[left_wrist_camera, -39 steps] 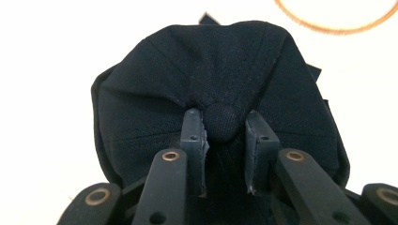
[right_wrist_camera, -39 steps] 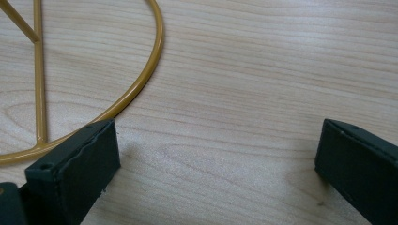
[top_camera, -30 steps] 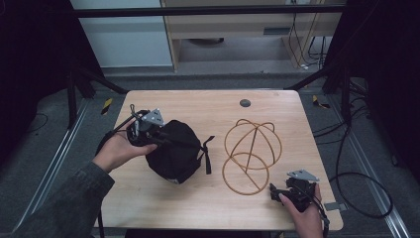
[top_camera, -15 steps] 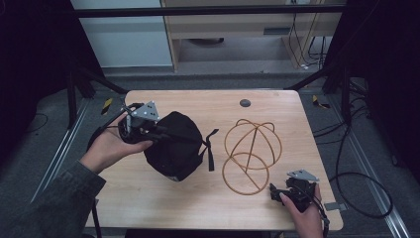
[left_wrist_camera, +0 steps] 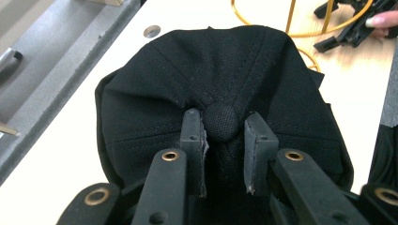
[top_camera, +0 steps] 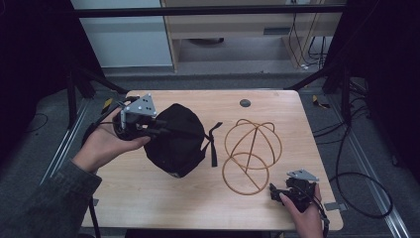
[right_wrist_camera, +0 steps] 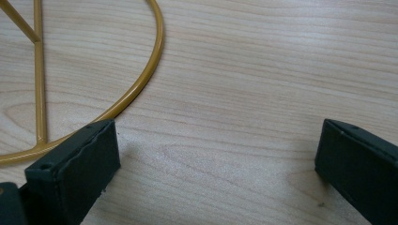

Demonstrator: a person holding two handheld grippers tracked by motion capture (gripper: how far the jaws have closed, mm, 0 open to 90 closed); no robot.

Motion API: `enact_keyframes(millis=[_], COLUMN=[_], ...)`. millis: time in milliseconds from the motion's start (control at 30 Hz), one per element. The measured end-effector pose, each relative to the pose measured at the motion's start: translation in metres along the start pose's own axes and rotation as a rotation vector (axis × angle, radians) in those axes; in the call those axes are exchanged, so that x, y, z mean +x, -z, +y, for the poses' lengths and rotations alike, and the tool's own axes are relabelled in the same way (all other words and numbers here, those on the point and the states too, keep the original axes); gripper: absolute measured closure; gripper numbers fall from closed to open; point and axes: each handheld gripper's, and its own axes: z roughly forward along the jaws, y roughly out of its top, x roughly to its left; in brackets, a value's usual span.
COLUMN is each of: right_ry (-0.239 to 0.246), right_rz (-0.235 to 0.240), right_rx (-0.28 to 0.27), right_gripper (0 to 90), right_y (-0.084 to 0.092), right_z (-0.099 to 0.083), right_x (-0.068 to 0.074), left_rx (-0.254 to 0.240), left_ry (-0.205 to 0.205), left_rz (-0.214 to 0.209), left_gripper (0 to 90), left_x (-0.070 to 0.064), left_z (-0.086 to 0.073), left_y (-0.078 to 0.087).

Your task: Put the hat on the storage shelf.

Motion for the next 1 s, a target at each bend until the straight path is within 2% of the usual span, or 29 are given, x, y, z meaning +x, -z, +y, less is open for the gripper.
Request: enact_keyframes(millis=[467, 767, 1000], right_ry=[0.002, 0.003, 0.002], right_rz=[0.001, 0.001, 0.001], right_rx=[-0.001, -0.002, 0.000], right_gripper=[0.4, 0.4, 0.4], right_y=[0.000, -0.001, -0.001], right_z=[0.000, 0.001, 0.001], right_x=[0.000, 0.000, 0.000], left_rx=[-0.039, -0.072, -0.093], left_ry=[-0.026, -0.018, -0.023], left_rz=[0.020, 0.028, 0.027], left_gripper=[73.2, 73.3, 73.2], left_x=[-0.003, -0.001, -0.003], left_z=[0.016, 0.023, 0.037], left_y=[0.020, 0.029, 0.033])
